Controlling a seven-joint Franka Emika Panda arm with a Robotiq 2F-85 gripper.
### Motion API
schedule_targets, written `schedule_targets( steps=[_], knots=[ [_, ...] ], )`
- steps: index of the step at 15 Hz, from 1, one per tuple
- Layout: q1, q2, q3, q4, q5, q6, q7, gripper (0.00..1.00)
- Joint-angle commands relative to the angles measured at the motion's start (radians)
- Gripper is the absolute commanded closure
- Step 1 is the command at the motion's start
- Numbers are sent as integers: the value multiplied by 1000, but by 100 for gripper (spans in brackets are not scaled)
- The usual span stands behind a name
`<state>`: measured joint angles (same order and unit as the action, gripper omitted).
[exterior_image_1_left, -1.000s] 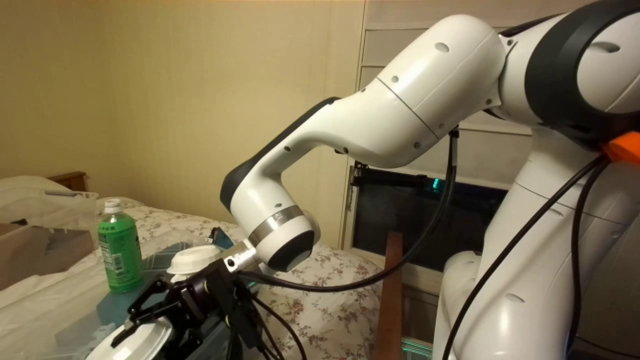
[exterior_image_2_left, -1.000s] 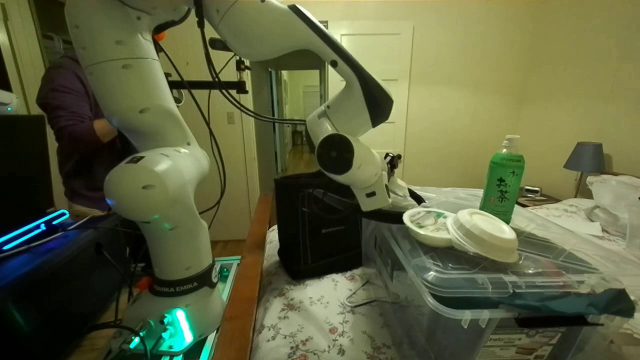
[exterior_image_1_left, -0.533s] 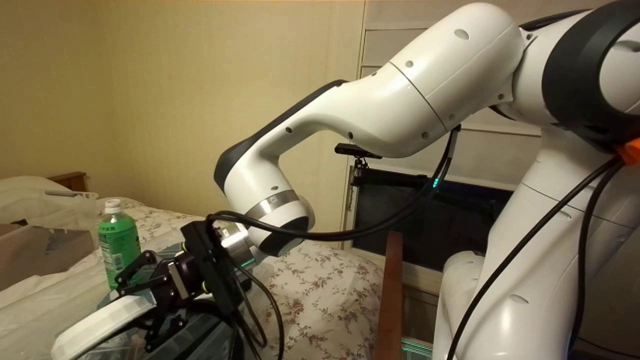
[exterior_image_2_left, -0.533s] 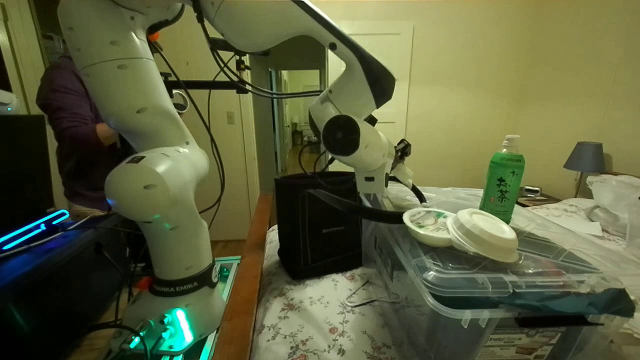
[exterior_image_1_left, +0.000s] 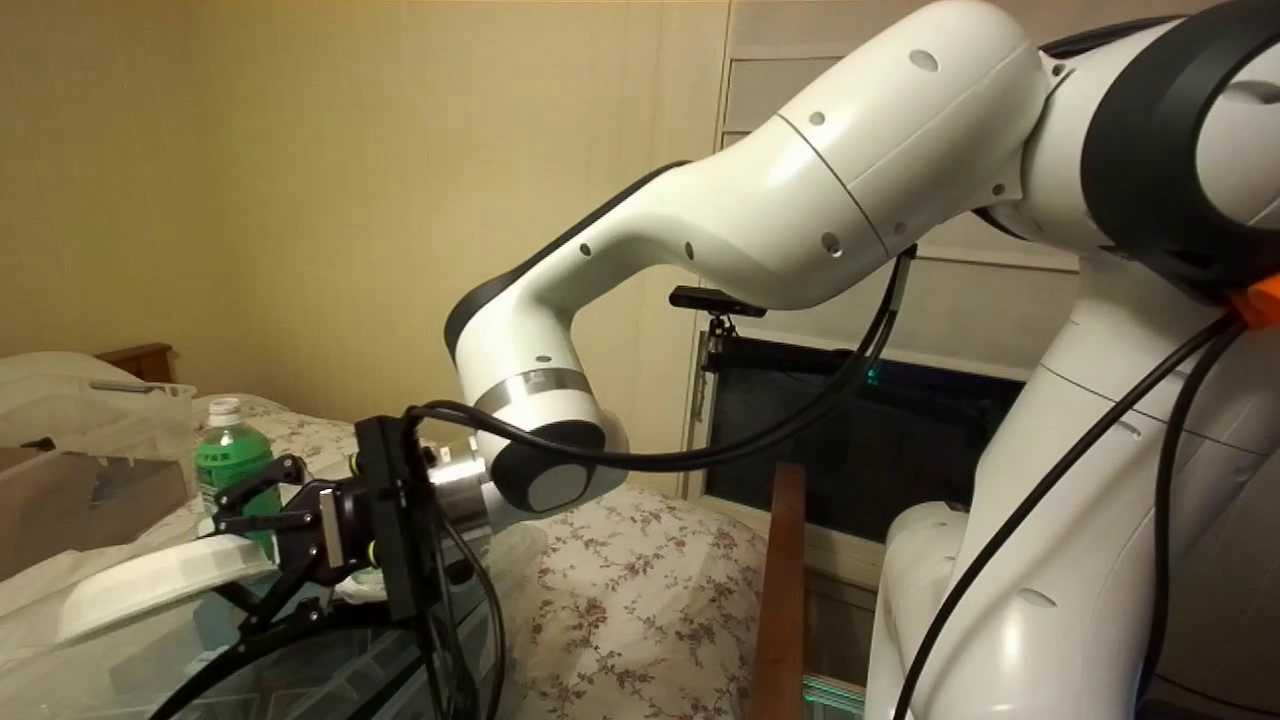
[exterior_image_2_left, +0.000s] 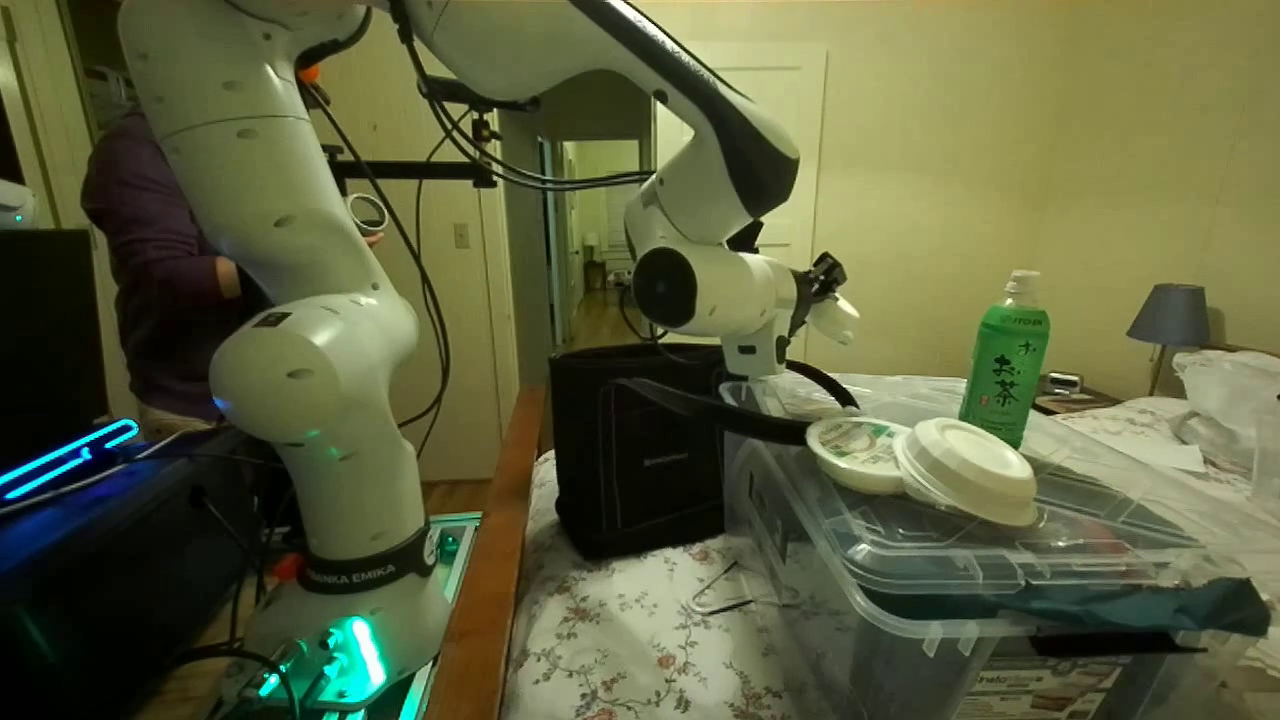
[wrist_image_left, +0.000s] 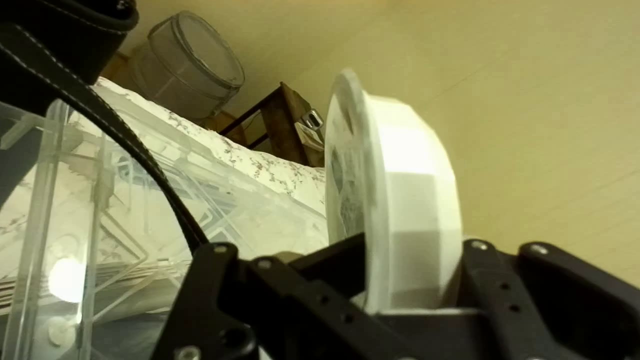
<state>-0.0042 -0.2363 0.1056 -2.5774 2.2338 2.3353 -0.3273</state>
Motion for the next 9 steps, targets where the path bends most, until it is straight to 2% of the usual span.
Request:
schedule_targets(
  steps=[1,3,4,5,6,7,9],
  knots=[
    [-1,51,17,21,139,-35,-172,93],
    [-6,100,25,25,227,-58,-315,93],
    [-53,106,55,28,273,-100,-401,93],
    [-14,139,21,29,311,-121,-476,93],
    [-12,168,23,27,341,-146,-552,93],
    [-30,188,-9,28,291,-185,-568,93],
    [-30,231,-37,37,274,-218,-643,93]
  ],
)
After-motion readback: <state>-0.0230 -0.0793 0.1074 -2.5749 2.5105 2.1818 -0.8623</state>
